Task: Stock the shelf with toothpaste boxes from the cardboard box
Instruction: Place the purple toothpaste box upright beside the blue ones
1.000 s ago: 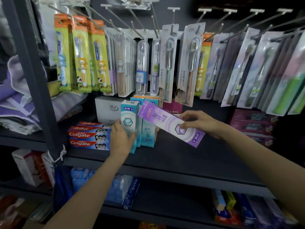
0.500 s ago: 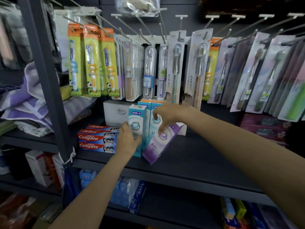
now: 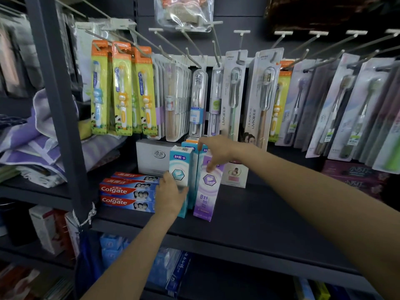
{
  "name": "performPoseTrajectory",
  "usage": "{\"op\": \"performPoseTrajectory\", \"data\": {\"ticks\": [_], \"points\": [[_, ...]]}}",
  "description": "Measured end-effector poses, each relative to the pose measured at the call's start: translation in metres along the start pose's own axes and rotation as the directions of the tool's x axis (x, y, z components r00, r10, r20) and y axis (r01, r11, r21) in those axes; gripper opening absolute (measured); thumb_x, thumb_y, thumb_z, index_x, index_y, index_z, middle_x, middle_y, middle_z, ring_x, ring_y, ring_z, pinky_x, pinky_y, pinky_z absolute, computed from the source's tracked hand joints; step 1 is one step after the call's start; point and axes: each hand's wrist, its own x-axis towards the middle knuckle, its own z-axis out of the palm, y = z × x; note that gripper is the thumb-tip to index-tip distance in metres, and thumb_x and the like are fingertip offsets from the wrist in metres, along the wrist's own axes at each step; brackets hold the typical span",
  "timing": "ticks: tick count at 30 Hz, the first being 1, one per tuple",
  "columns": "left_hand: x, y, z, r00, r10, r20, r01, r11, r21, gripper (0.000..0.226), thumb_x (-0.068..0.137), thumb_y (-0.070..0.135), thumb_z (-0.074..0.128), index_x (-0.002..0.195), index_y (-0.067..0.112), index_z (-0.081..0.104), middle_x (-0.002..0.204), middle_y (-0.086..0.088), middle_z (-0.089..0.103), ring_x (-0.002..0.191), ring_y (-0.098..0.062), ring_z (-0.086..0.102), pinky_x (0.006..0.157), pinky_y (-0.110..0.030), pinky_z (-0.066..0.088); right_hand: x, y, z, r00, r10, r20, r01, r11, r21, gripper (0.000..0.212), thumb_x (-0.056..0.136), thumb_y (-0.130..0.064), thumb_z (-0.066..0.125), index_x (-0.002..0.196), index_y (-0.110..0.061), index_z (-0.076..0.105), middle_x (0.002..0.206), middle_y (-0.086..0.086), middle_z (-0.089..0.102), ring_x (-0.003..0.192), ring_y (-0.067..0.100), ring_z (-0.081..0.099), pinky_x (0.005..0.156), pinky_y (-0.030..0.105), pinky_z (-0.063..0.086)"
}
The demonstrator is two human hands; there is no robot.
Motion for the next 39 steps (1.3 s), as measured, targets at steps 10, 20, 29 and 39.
{"op": "performPoseTrajectory", "data": {"ticks": [10,20,29,39], "points": [[-0.001,-0.003,0.011,0.999,-0.020,-0.033,0.020,1.000,0.004,0.047,0.082,0.022,0.068,0.113,0.006,0.036,0.117,-0.016,0.053,0.106,-0.029,0.054,0.070,-0.030,0.040,0.005,0.004,0.018,0.989,0.007,-0.145,0.015,0.988,0.152,0.057,0.082,-0.019,0.070,0.130,-0.011,0.039,0.134,0.012,0.050,0.125,0.026,0.042,0.094,0.032,0.037],[0.000,-0.007,0.017,0.996,-0.008,-0.086,0.006,0.999,-0.031,0.055,0.079,0.024,0.070,0.117,0.003,0.037,0.117,-0.017,0.052,0.105,-0.030,0.054,0.080,-0.041,0.049,-0.002,0.007,0.045,0.935,-0.017,-0.355,-0.021,0.994,-0.103,0.050,0.089,-0.023,0.060,0.132,-0.007,0.040,0.133,0.012,0.045,0.131,0.032,0.028,0.107,0.038,0.028],[-0.002,-0.008,0.016,0.996,0.019,-0.085,-0.022,0.999,-0.037,0.056,0.081,0.021,0.069,0.121,0.001,0.037,0.123,-0.018,0.049,0.113,-0.031,0.051,0.084,-0.038,0.046,-0.009,0.013,0.064,0.889,0.005,-0.459,-0.012,1.000,-0.013,0.061,0.089,-0.019,0.060,0.139,-0.006,0.029,0.139,0.011,0.031,0.130,0.026,0.027,0.107,0.029,0.026],[-0.004,-0.011,0.013,0.995,0.033,-0.098,-0.035,0.999,-0.018,0.060,0.081,0.020,0.070,0.126,0.000,0.036,0.127,-0.019,0.045,0.118,-0.031,0.046,0.091,-0.041,0.045,-0.020,0.009,0.090,0.779,0.174,-0.602,-0.004,0.962,0.272,0.078,0.085,-0.014,0.066,0.145,-0.005,0.018,0.146,0.011,0.025,0.134,0.024,0.031,0.111,0.034,0.033]]}}
